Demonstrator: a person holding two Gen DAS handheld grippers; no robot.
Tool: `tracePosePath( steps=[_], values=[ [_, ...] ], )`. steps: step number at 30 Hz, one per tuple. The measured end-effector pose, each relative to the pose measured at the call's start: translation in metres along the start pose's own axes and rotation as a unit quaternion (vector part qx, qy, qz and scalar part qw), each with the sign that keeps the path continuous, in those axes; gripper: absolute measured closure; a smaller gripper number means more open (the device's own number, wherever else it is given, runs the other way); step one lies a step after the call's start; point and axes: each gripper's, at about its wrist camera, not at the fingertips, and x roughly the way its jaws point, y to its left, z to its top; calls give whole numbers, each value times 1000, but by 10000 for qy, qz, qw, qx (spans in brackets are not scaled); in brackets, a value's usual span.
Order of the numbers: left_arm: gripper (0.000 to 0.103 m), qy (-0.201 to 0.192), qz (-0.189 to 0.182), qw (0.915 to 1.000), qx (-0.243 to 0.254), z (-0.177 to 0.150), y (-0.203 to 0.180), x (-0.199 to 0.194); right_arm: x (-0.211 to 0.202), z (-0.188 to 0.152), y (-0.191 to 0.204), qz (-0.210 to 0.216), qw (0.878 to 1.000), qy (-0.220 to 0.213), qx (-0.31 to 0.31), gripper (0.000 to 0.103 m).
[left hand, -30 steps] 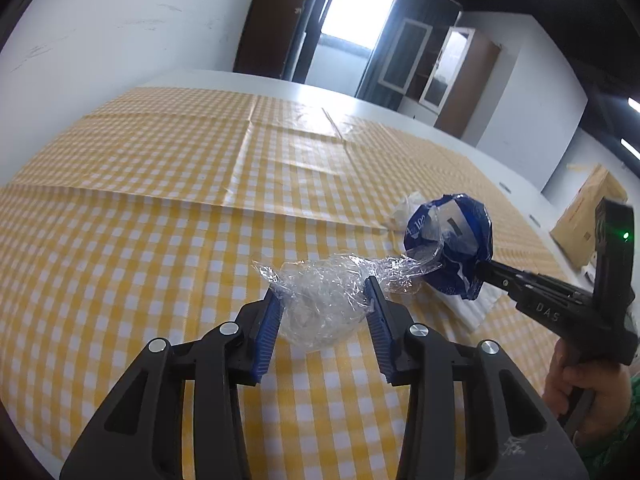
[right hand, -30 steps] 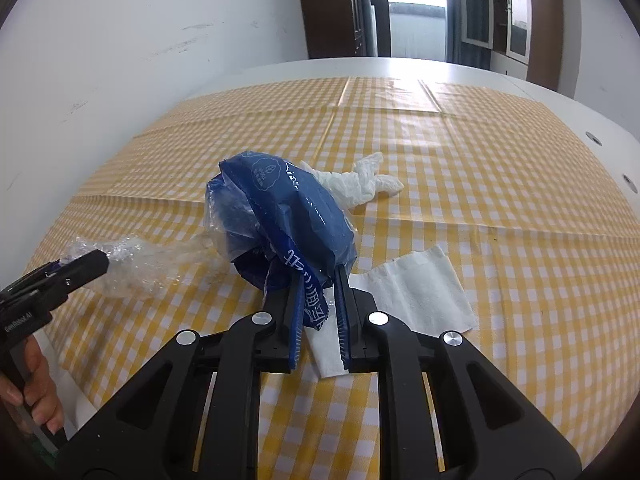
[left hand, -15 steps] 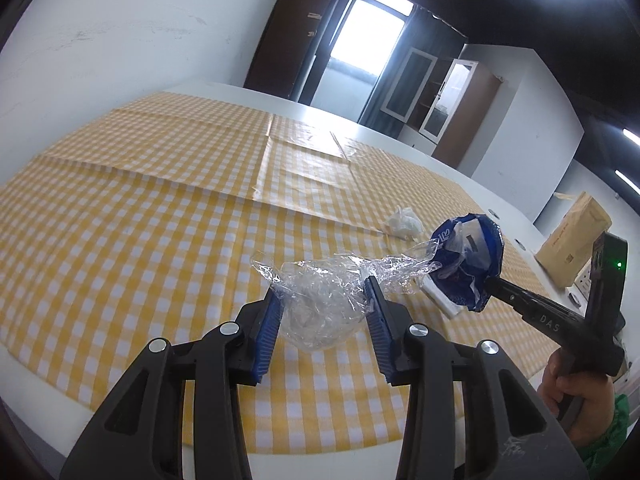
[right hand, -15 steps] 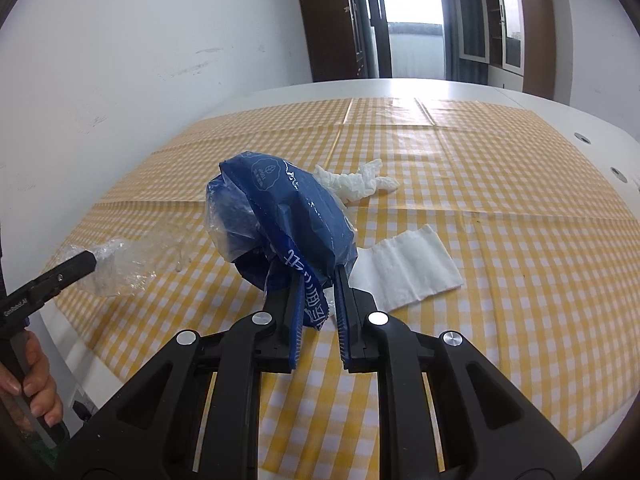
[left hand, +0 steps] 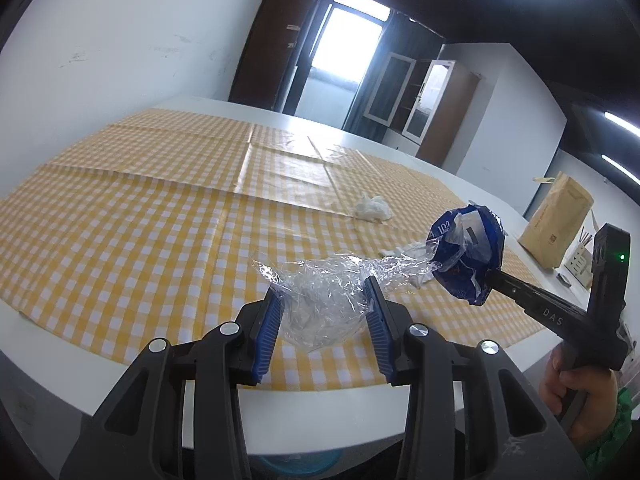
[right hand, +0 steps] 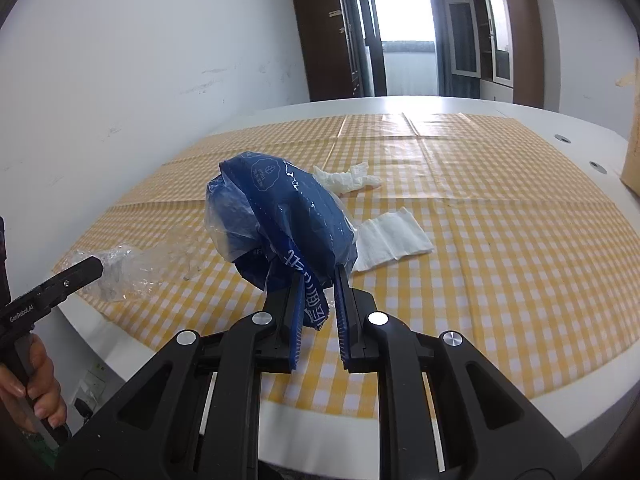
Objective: Collect trash
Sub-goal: 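Lift both held bags off the table and carry them down toward the wastebasket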
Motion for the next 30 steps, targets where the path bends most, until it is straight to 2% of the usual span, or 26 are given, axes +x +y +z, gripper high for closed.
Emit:
tracePosePath(
  steps=[12,21,30],
  values=[
    [63,-120,-247,9993,272,-22,-19,-38,-41,-35,-3,99,9999,-115,80,90],
    [63,-250,-277,9983,446,-36,-31,-71,-74,-60,-5,140,9997,-201,65,90],
    [63,-118,-321,9967,735,-65,-46,-96,-106,-87,-9,160,9995,-261,39,90]
  ],
)
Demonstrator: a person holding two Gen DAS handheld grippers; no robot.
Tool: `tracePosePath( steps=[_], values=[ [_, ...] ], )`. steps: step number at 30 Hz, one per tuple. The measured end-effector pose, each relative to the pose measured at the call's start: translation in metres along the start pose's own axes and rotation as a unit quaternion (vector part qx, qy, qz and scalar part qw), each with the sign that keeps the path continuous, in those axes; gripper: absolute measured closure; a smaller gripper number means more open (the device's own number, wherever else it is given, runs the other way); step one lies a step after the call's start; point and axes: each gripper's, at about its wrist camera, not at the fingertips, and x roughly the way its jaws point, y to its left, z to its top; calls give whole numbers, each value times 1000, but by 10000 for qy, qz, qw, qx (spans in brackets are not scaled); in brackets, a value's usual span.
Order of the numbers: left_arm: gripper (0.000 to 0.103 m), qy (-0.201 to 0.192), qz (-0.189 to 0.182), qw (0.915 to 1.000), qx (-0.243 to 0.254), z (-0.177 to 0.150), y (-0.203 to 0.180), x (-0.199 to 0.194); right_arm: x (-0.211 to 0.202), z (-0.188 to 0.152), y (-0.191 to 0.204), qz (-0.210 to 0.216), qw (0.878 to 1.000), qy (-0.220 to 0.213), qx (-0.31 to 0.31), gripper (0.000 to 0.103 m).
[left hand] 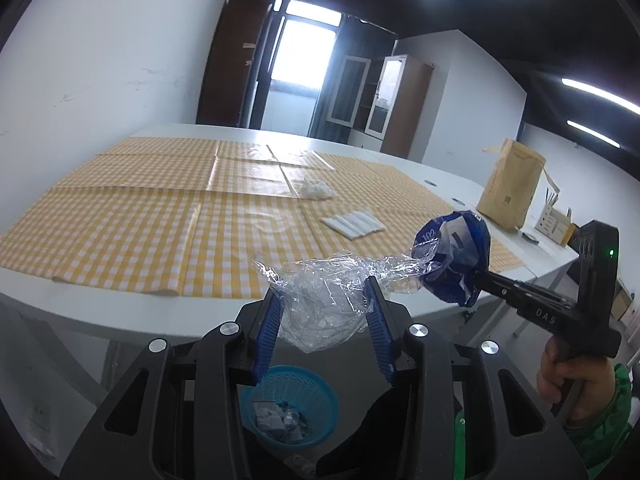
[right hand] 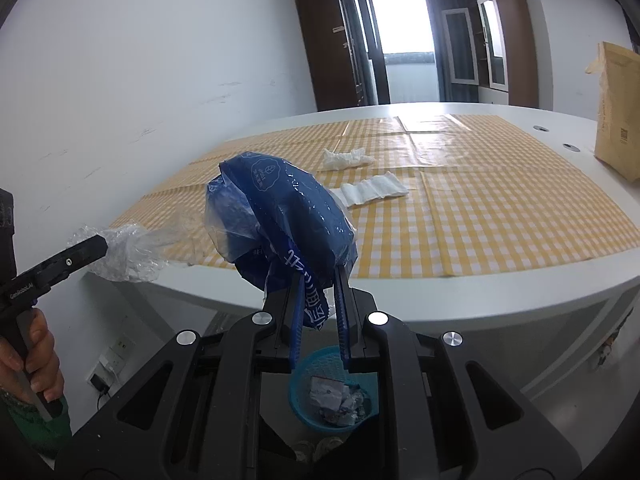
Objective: Collect trash
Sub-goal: 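Lift both held bags off the table and carry them down toward the wastebasket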
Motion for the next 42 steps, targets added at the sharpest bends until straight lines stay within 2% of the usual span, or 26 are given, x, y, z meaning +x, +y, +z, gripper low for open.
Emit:
tracePosePath(
  steps=[8,16,29,42],
  values=[
    [63,298,63,9994,132,-33,0,-9,-29,-21,1,113,9999,8,-107,90],
    [63,600,68,9978,289,-62,-6,-6,-34,-51,9,218,9988,337,-290,90],
    [63,1406,145,9899,122,-106,11,51,25,-97,12,246,9926,1163,-244,90],
    [63,2123,378,9764,-83,-151,38,114,93,-132,0,271,9814,1900,-31,90]
  ],
)
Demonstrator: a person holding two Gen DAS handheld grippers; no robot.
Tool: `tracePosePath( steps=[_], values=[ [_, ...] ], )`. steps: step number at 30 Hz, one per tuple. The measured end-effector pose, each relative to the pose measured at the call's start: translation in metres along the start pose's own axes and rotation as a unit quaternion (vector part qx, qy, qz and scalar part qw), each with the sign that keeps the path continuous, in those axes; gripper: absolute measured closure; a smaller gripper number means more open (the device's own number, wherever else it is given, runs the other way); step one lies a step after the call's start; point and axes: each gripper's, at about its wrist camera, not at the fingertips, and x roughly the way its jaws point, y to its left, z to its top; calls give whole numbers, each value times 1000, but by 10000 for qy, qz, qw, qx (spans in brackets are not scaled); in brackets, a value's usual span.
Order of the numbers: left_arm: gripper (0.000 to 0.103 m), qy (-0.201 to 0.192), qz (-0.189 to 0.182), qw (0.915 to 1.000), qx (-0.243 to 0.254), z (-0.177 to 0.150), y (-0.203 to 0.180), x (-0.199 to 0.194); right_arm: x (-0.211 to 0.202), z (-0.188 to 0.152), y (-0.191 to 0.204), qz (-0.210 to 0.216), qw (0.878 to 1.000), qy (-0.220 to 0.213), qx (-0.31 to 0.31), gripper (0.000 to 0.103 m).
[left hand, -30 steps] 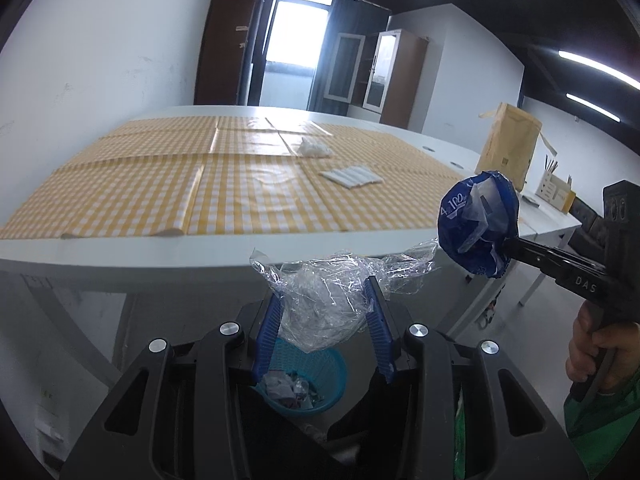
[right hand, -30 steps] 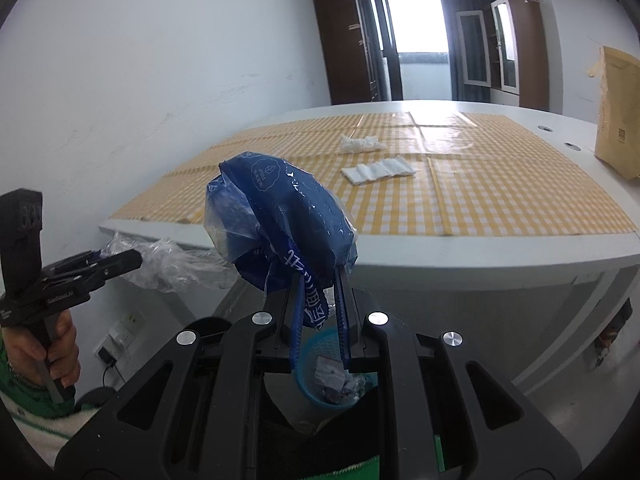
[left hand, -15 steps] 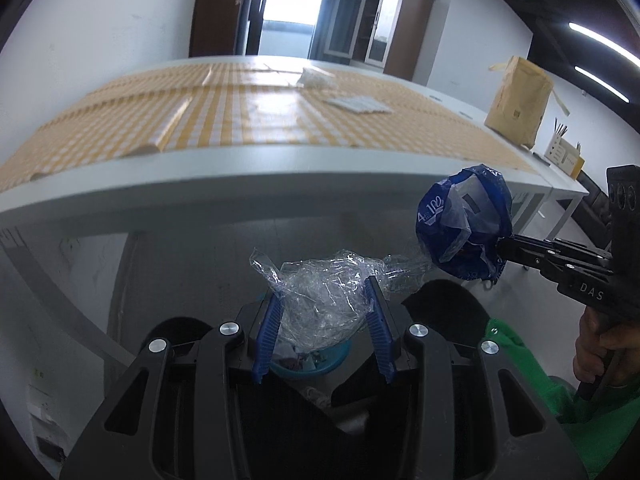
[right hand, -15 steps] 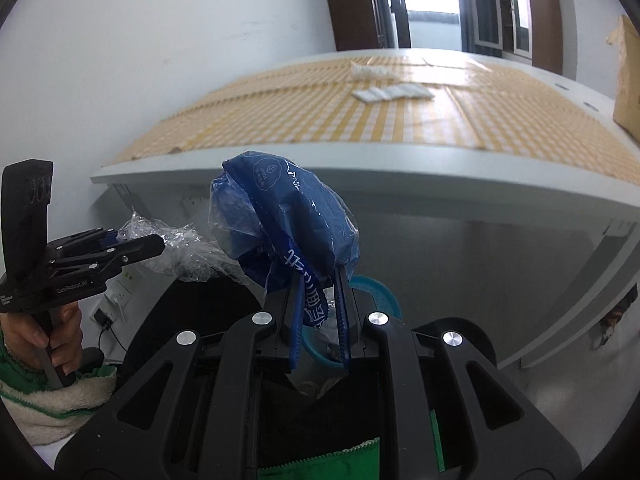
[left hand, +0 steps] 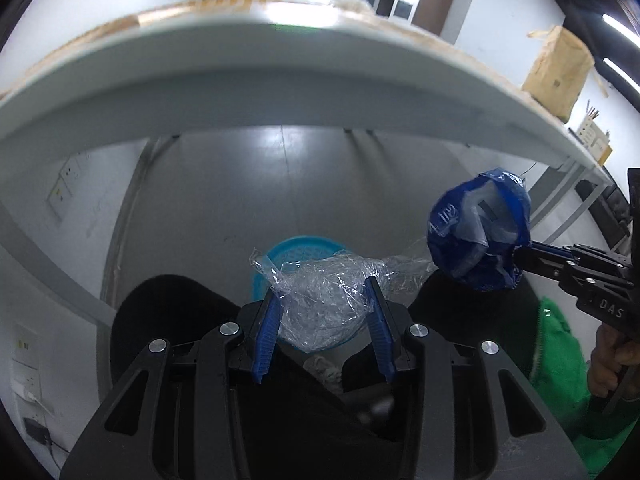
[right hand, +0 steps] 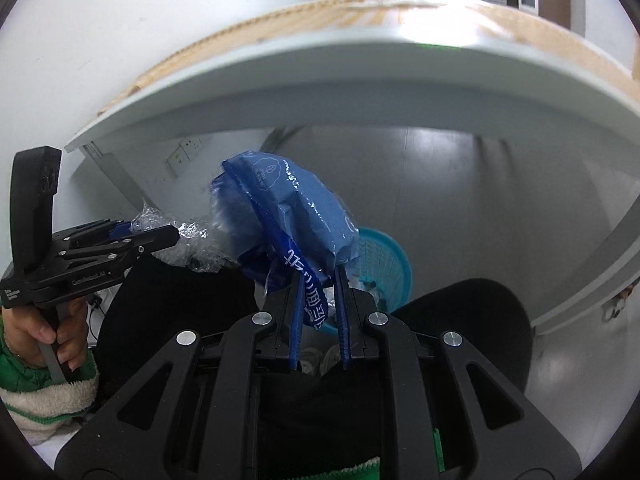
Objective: Collect trash
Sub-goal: 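Lift both held bags off the table and carry them down toward the wastebasket, then lower both held bags into the blue wastebasket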
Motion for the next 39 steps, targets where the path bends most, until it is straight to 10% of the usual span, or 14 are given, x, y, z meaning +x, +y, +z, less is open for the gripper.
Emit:
tracePosePath(
  steps=[21,39],
  values=[
    [63,941,367,9949,36,6,15,107,103,-2,-15,-366,9952,908,82,90],
    [63,1974,330,9755,-911,26,42,203,212,6,-50,-522,9782,1900,655,90]
  ],
)
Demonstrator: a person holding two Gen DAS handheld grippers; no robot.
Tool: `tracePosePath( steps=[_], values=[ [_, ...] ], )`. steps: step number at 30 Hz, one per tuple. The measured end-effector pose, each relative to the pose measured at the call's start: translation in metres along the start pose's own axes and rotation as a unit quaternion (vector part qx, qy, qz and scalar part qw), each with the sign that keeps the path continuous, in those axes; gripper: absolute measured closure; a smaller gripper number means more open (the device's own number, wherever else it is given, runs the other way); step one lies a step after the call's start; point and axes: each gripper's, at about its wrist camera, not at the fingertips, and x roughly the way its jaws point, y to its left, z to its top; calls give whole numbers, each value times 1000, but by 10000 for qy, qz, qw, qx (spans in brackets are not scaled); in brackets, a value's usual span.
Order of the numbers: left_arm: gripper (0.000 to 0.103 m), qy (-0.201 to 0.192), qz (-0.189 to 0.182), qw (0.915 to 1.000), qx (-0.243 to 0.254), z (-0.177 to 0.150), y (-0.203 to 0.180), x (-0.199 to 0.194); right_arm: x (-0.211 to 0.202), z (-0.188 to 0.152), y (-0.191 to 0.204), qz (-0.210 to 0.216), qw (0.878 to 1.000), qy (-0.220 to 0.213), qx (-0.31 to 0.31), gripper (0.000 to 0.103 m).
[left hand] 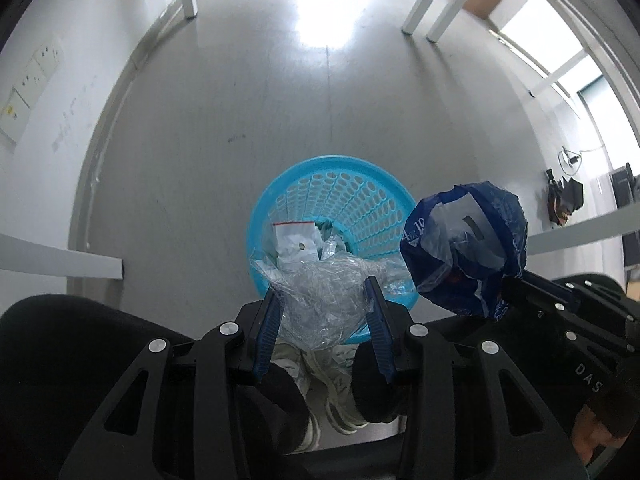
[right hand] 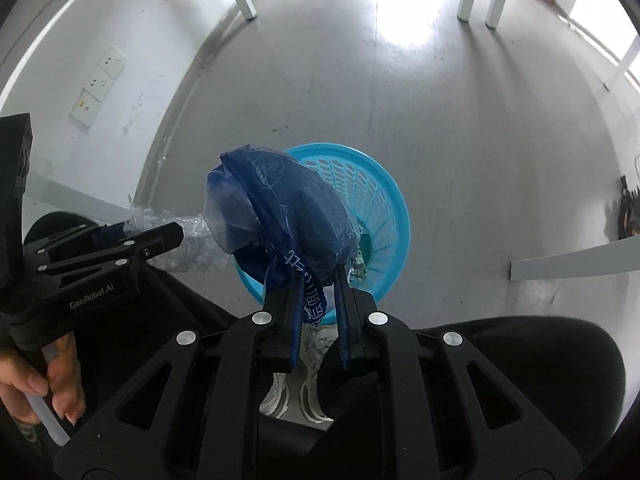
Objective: Collect trash
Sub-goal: 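Lower both held bags into the blue wastebasket, then open both tools to drop the clear and blue bags into the wastebasket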
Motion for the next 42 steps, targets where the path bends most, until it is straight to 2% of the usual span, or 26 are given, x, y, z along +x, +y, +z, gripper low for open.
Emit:
tracePosePath(
  steps=[11,20,27,28,29,30,31,32,34,38,42],
  values=[
    [62,467,169,9986,-161,23,0,45,60,37,-6,-144,9980,597,174,90],
    [63,903,420,9945,-311,38,3,84,111,50,-17,-188,9935,1044,408,89],
    [63,1024,465,9927,-426,40,7,91,130,55,-26,-190,9892,1319,616,89],
    [61,1033,449,9926,-449,40,7,92,130,56,-26,-212,9891,1323,617,87],
    [55,1036,398,9926,-495,41,8,92,131,55,-26,-227,9890,1322,630,87],
    [49,1035,361,9927,-511,41,8,92,131,55,-28,-215,9888,1316,668,87],
    [38,1018,330,9930,-501,42,9,92,131,56,-28,-199,9886,1315,701,81],
    [37,976,320,9936,-475,42,8,90,131,56,-29,-200,9886,1307,716,73],
    [37,948,359,9939,-425,42,6,89,129,55,-28,-217,9890,1271,726,67],
    [37,924,401,9940,-433,40,6,89,127,54,-26,-251,9901,1206,675,60],
    [37,870,391,9945,-430,39,6,85,122,53,-24,-304,9910,1156,601,60]
  ],
)
